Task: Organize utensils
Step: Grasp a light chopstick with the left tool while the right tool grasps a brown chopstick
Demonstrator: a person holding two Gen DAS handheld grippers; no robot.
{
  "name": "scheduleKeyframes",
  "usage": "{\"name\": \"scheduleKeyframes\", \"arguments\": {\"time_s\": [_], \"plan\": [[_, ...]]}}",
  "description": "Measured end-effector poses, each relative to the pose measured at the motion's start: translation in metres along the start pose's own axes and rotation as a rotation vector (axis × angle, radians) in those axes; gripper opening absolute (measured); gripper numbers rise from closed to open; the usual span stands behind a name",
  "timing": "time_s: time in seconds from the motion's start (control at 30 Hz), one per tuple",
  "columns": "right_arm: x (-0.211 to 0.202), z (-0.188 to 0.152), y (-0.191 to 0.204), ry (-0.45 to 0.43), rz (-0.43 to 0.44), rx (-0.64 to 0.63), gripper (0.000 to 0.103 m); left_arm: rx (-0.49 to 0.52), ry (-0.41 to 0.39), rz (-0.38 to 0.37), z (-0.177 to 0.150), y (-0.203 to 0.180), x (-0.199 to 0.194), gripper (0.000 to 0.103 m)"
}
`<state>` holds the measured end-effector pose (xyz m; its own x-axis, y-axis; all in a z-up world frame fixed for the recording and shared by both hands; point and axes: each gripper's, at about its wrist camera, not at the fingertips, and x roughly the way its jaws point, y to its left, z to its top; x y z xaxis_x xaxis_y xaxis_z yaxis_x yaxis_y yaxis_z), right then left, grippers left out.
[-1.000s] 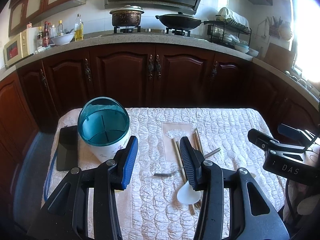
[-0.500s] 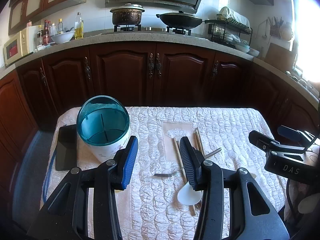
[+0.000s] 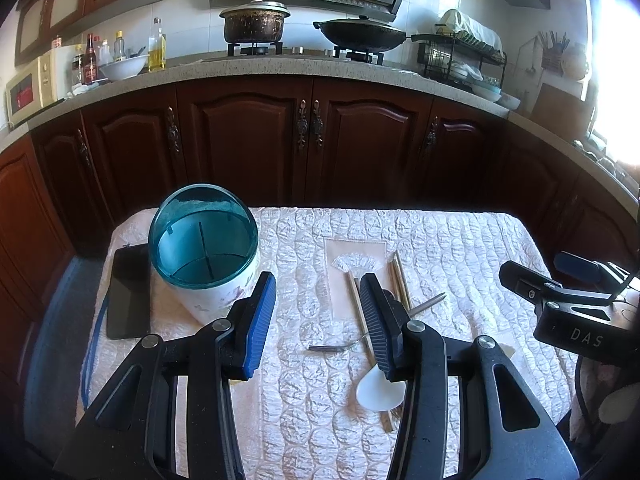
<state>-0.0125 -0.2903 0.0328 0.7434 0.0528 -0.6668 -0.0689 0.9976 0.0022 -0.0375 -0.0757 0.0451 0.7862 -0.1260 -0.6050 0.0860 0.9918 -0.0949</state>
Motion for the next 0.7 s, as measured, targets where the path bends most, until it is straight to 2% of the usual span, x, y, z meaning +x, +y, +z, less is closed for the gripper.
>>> {"name": "scheduleKeyframes", "arguments": {"time_s": [0.17,0.4,0.67,0.7], "plan": [[0.008,-0.003,-0.011,0.030,0.013,0.018,0.098,-0.061,0.038,-0.028,-0.003,0.020,0.004,0.043],[0.041,-0.019,-0.030,0.125,0.042,0.064,0.098,-0.162,0.158,-0.090,-0.017,0.045,0.029,0.043],[0.095,-0.040,-0.041,0.257,0.164,0.178,0.077,-0.117,0.221,-0.110,-0.026,0.029,0.054,0.043],[0.103,-0.041,-0.042,0.270,0.182,0.211,0.070,-0.111,0.223,-0.111,-0.025,0.027,0.057,0.043]]}}
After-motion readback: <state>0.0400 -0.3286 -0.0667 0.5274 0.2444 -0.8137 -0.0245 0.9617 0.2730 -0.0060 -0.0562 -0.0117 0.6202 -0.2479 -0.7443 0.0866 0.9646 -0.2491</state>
